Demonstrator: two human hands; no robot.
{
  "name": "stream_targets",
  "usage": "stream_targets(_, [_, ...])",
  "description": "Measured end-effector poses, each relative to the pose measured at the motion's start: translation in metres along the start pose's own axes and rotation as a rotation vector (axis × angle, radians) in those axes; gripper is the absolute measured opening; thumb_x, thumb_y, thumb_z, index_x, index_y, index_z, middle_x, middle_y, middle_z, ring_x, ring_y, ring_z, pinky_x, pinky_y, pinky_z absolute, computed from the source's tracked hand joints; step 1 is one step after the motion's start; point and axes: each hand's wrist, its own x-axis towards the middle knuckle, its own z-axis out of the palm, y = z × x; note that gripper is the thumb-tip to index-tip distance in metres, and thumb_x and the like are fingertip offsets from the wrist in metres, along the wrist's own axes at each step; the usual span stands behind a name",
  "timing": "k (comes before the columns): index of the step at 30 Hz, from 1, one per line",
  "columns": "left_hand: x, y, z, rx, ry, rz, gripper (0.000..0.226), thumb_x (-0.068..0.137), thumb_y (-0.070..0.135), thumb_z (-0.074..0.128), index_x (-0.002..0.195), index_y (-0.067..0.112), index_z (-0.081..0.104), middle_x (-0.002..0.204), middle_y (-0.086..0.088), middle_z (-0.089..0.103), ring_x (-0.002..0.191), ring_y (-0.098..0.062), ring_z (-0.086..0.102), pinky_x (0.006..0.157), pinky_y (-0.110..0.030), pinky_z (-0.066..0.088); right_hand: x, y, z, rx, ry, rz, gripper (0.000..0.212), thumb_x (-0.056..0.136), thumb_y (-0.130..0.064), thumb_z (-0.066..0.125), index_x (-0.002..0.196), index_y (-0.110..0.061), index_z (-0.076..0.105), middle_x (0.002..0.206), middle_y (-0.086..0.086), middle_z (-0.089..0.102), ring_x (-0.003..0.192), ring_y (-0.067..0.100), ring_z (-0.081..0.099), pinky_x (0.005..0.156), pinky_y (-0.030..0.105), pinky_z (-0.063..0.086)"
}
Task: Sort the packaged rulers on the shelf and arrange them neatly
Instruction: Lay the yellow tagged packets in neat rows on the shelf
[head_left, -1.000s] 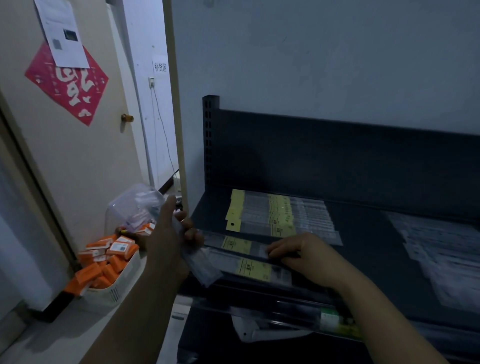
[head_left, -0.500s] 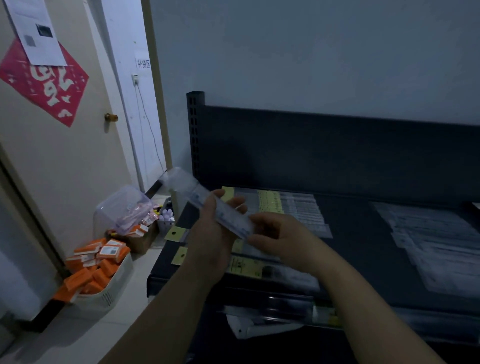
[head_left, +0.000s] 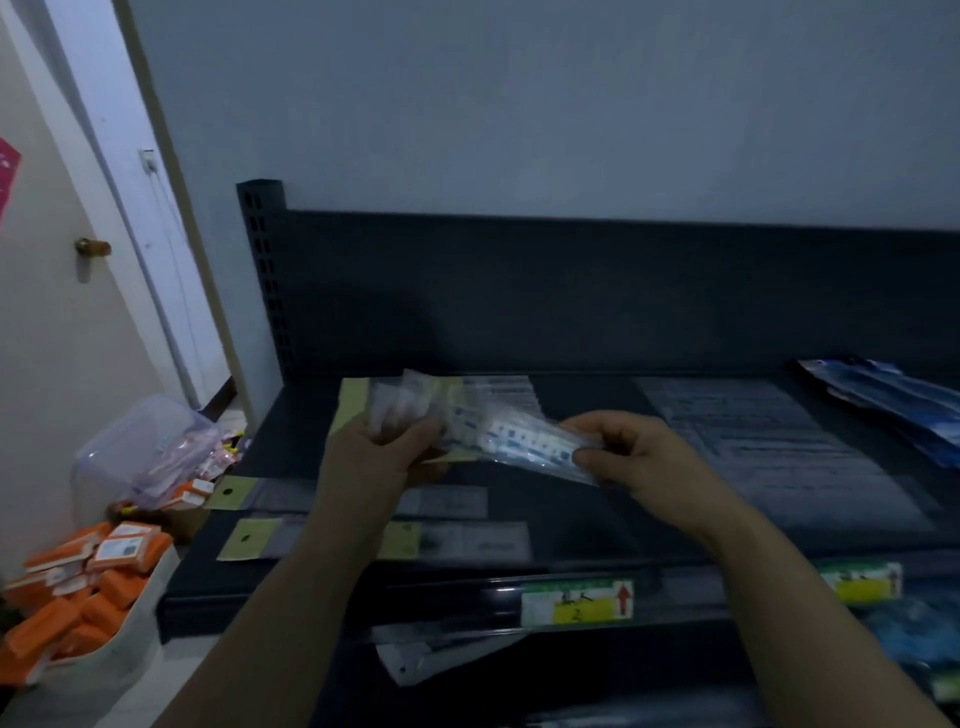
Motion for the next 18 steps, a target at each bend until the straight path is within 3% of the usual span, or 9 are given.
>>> stream_targets(5, [-0.007, -0.011, 0.057, 0.108, -0.11, 0.023, 0.006, 0.082, -0.002, 0.068, 0.085, -0.006, 0.064, 0.069, -0.008, 0.07, 0.06, -0.017, 0.066, 0.056, -0.023, 0.058, -0.025, 0.017, -0.067, 0.056, 0.065, 0.056, 0.03, 0.084, 0.01, 0.059, 0.096, -0.016, 0.068, 0.083, -0.003, 0.069, 0.069, 0.001, 0.06, 0.064, 0.012, 0.048])
stream_targets(9, [-0.018, -0.024, 0.115, 0.138, -0.138, -0.041, 0.026, 0.085, 0.009, 0.068, 0.063, 0.008, 0.054, 0.085, -0.009, 0.068, 0.065, -0.028, 0.066, 0.056, -0.03, 0.059, -0.047, 0.033, -0.127, -0.009, 0.073, 0.106, 0.028, 0.083, 0.012, 0.06, 0.094, -0.014, 0.068, 0.072, -0.011, 0.07, 0.064, -0.001, 0.06, 0.062, 0.011, 0.048])
stream_targets(11, [-0.024, -0.031, 0.143, 0.156, -0.155, -0.078, 0.01, 0.086, 0.014, 0.068, 0.076, 0.013, 0.067, 0.087, -0.014, 0.065, 0.068, -0.028, 0.061, 0.06, -0.037, 0.061, -0.057, 0.041, -0.156, -0.063, 0.081, 0.135, 0.028, 0.083, 0.01, 0.062, 0.095, -0.015, 0.068, 0.068, -0.011, 0.066, 0.059, 0.0, 0.056, 0.061, 0.012, 0.046])
stream_targets(14, [-0.032, -0.042, 0.183, 0.143, -0.194, -0.124, 0.019, 0.091, 0.013, 0.057, 0.082, 0.013, 0.073, 0.085, -0.013, 0.071, 0.071, -0.024, 0.065, 0.07, -0.046, 0.06, -0.068, 0.053, -0.195, -0.131, 0.067, 0.191, 0.028, 0.084, 0.002, 0.065, 0.097, -0.022, 0.069, 0.08, 0.0, 0.063, 0.07, 0.01, 0.055, 0.067, 0.017, 0.047])
stream_targets(16, [-0.036, -0.049, 0.207, 0.093, -0.204, -0.185, 0.03, 0.094, 0.015, 0.046, 0.08, 0.01, 0.072, 0.079, -0.011, 0.071, 0.067, -0.024, 0.066, 0.063, -0.039, 0.059, -0.074, 0.063, -0.219, -0.146, 0.06, 0.238, 0.028, 0.084, 0.0, 0.066, 0.099, -0.024, 0.069, 0.095, 0.0, 0.067, 0.082, 0.012, 0.061, 0.074, 0.018, 0.05])
stream_targets(18, [-0.04, -0.057, 0.227, 0.134, -0.19, -0.19, 0.035, 0.095, 0.032, 0.049, 0.082, 0.007, 0.069, 0.075, -0.01, 0.068, 0.063, -0.022, 0.062, 0.061, -0.035, 0.052, -0.077, 0.074, -0.238, -0.162, 0.045, 0.277, 0.03, 0.084, -0.001, 0.067, 0.102, -0.025, 0.069, 0.109, -0.002, 0.067, 0.097, 0.013, 0.063, 0.084, 0.024, 0.051])
